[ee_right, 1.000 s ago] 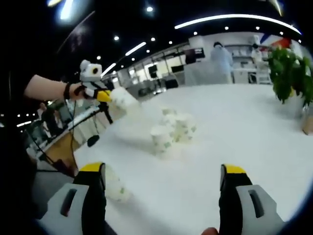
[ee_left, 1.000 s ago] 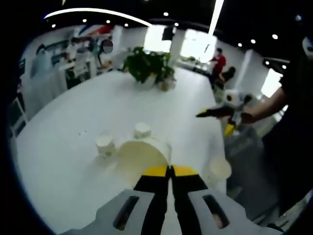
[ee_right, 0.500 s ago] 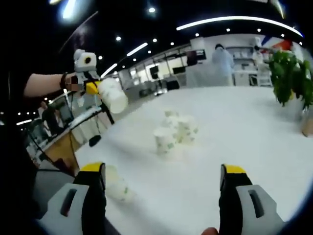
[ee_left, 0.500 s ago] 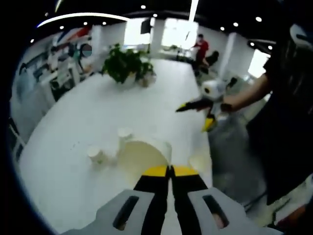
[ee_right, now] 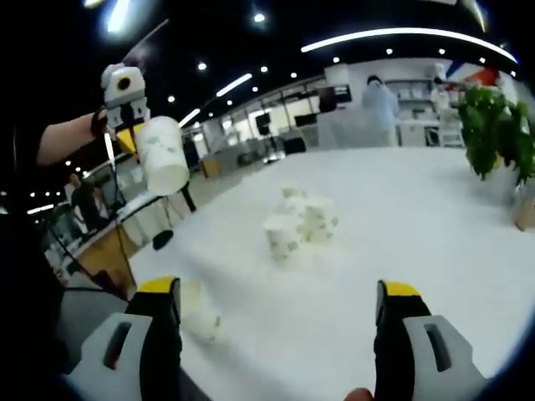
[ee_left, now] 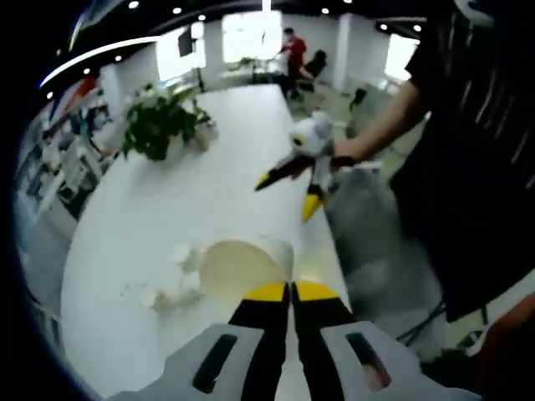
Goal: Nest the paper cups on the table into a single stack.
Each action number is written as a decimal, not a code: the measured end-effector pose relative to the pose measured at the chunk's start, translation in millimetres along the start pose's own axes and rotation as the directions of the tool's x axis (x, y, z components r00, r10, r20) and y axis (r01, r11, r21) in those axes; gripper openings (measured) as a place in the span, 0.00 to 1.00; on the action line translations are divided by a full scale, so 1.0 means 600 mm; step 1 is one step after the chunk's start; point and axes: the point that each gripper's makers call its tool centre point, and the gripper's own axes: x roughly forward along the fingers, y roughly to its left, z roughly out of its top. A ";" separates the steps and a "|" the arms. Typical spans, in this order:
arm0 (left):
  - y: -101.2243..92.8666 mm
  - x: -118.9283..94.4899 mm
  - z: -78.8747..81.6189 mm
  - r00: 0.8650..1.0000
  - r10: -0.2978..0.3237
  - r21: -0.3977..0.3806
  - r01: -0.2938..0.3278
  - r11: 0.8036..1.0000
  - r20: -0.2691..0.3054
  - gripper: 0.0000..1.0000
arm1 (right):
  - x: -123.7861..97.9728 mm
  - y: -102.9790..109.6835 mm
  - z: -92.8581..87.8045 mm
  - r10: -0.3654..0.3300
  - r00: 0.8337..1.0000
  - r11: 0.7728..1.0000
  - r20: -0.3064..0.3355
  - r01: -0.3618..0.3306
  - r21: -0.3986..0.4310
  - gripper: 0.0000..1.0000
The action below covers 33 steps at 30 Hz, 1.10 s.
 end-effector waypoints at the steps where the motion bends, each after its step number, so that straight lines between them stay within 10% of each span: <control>1: -0.005 0.002 0.003 1.000 -0.010 0.019 0.010 1.000 -0.010 0.00 | 0.000 0.000 0.000 -0.001 1.000 1.000 0.001 0.001 0.002 0.95; 15: -0.049 -0.004 0.025 0.978 -0.014 0.258 0.069 0.964 -0.210 0.00 | 0.004 0.003 -0.003 -0.002 1.000 1.000 -0.001 0.002 0.013 0.95; 28: -0.076 -0.001 0.037 0.933 0.065 0.540 0.147 0.829 -0.354 0.00 | 0.004 0.003 -0.006 -0.001 1.000 1.000 -0.005 0.001 0.014 0.95; 33: -0.084 0.015 0.037 0.937 0.052 0.543 0.155 0.825 -0.346 0.00 | 0.004 0.003 -0.010 0.000 1.000 1.000 -0.009 0.000 0.015 0.95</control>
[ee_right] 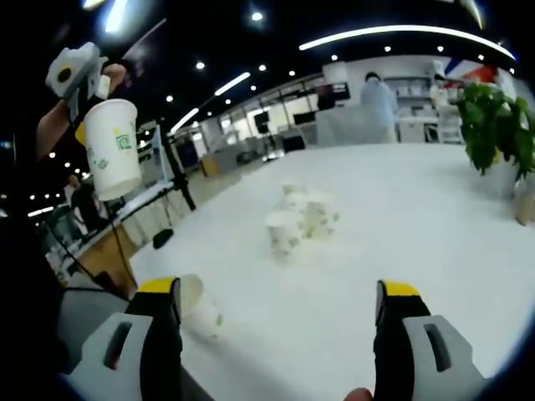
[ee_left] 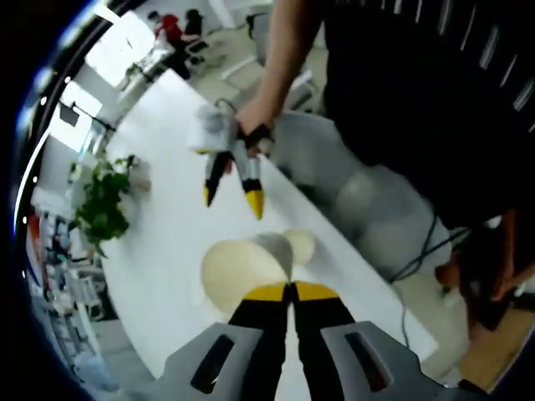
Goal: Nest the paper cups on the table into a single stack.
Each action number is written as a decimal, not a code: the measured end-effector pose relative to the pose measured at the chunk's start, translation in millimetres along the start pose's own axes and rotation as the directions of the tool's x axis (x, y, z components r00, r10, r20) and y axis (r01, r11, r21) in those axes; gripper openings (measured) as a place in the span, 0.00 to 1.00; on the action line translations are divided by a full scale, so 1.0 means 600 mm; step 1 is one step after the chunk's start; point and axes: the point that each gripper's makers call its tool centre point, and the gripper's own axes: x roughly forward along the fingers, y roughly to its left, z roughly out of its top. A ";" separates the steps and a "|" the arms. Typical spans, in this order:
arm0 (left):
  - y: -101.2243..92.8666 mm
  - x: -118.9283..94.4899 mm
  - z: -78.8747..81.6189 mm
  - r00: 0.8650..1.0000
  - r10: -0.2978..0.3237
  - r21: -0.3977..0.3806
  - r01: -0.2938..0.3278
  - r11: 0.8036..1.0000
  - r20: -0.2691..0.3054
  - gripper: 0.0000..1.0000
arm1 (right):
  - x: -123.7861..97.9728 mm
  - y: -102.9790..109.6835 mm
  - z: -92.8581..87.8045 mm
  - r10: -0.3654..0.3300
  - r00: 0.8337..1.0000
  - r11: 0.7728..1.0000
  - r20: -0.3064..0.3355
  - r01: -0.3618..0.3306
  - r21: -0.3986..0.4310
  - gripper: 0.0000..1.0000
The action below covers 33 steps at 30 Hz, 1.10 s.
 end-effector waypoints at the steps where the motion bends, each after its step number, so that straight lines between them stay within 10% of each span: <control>1: -0.001 0.003 0.003 1.000 -0.001 0.011 0.001 1.000 0.008 0.00 | 0.000 0.001 0.001 0.000 1.000 1.000 0.002 0.000 0.002 0.95; 33: -0.046 0.135 -0.029 0.997 -0.063 0.079 0.066 0.995 -0.035 0.00 | -0.012 -0.010 -0.018 -0.008 1.000 1.000 -0.013 0.008 0.026 0.95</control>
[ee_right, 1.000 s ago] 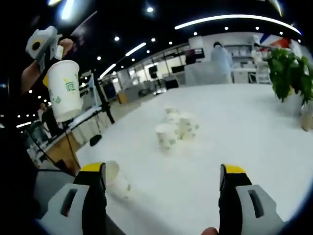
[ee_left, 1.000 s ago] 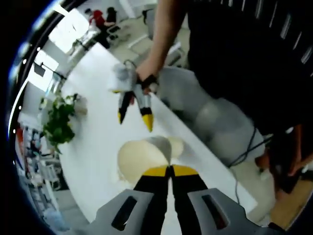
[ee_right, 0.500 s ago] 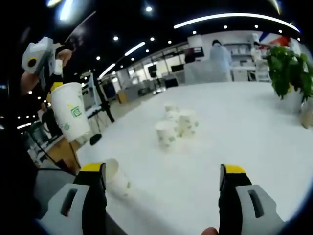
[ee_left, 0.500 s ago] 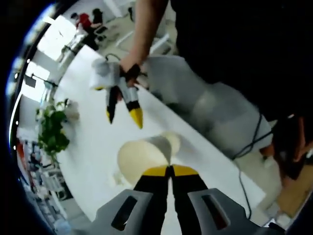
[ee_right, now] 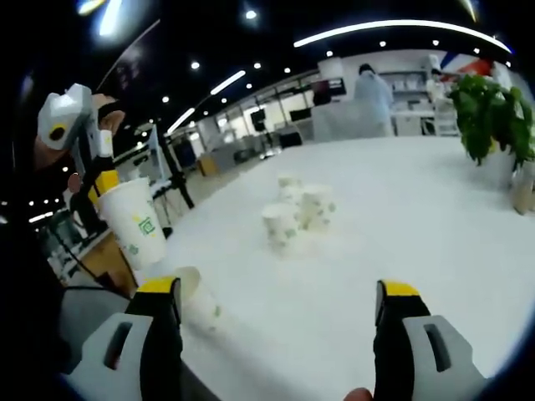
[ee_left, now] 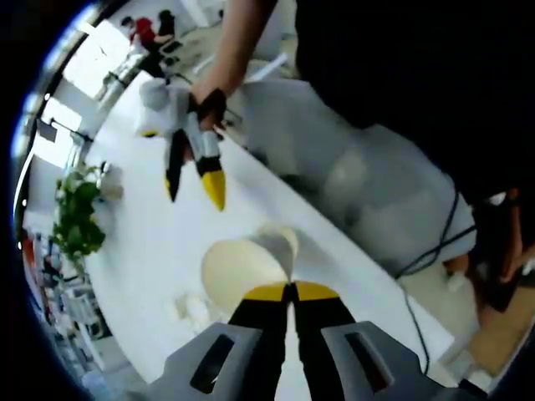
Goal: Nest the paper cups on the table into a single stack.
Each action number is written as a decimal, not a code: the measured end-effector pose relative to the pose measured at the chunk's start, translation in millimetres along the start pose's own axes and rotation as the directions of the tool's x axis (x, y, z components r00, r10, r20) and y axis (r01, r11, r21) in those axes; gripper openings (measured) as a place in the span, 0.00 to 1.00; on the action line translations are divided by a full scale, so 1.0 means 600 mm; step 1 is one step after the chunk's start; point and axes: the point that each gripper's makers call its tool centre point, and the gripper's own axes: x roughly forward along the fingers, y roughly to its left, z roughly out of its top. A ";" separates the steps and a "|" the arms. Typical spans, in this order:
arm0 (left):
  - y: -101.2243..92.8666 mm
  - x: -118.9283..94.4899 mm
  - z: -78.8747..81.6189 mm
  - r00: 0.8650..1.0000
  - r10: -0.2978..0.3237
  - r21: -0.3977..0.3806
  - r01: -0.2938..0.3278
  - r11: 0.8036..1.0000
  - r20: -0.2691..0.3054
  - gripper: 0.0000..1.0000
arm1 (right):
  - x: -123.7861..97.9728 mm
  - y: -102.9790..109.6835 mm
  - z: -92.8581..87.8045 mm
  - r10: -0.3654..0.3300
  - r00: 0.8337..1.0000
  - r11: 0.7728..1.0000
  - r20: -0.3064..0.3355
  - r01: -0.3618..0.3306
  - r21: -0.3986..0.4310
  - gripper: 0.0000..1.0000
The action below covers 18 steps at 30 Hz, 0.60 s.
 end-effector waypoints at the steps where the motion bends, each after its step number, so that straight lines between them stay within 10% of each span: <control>1: -0.001 0.002 0.000 1.000 -0.002 0.000 0.002 1.000 0.000 0.00 | -0.001 -0.001 0.000 0.000 1.000 1.000 0.000 0.000 0.001 0.95; 18: 0.006 0.041 -0.010 1.000 -0.012 -0.045 0.012 0.999 0.006 0.00 | -0.008 -0.006 -0.006 -0.004 1.000 1.000 0.001 0.004 0.012 0.95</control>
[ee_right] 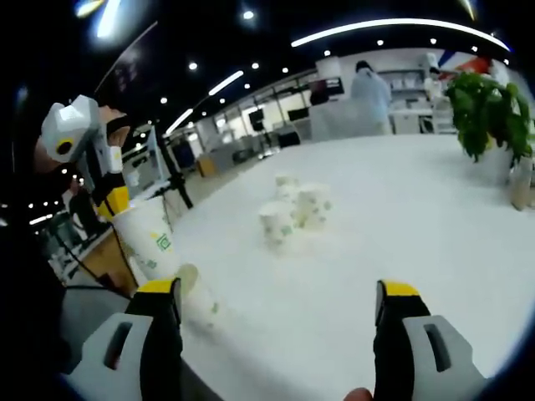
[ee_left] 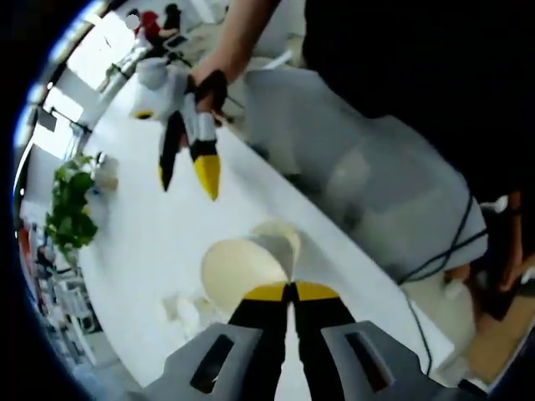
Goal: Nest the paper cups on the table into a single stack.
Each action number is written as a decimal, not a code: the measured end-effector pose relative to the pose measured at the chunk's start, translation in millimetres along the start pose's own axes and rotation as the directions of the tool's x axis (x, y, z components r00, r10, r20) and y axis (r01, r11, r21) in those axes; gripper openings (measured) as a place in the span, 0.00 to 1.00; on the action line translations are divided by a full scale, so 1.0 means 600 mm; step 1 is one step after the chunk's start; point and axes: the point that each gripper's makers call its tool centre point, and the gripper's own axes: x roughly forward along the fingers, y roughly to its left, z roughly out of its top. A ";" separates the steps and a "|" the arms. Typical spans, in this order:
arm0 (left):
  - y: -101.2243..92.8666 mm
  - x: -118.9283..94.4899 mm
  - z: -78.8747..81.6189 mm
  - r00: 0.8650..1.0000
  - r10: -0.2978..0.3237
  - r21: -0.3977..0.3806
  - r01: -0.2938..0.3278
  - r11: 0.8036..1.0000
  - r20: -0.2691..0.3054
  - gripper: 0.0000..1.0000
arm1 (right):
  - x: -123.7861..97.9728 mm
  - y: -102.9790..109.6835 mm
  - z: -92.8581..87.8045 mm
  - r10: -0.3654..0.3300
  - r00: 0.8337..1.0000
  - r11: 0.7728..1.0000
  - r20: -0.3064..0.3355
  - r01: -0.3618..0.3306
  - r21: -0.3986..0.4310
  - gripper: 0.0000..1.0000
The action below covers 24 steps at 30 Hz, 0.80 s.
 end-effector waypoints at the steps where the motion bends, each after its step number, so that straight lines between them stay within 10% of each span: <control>1: -0.001 0.002 0.000 1.000 -0.003 0.001 0.003 1.000 0.000 0.00 | 0.000 0.000 -0.001 0.000 1.000 1.000 -0.001 0.000 0.001 0.95; 24: -0.001 0.040 -0.004 1.000 -0.028 -0.022 0.028 0.999 -0.008 0.00 | -0.012 -0.007 -0.003 -0.006 1.000 1.000 0.006 0.006 0.009 0.94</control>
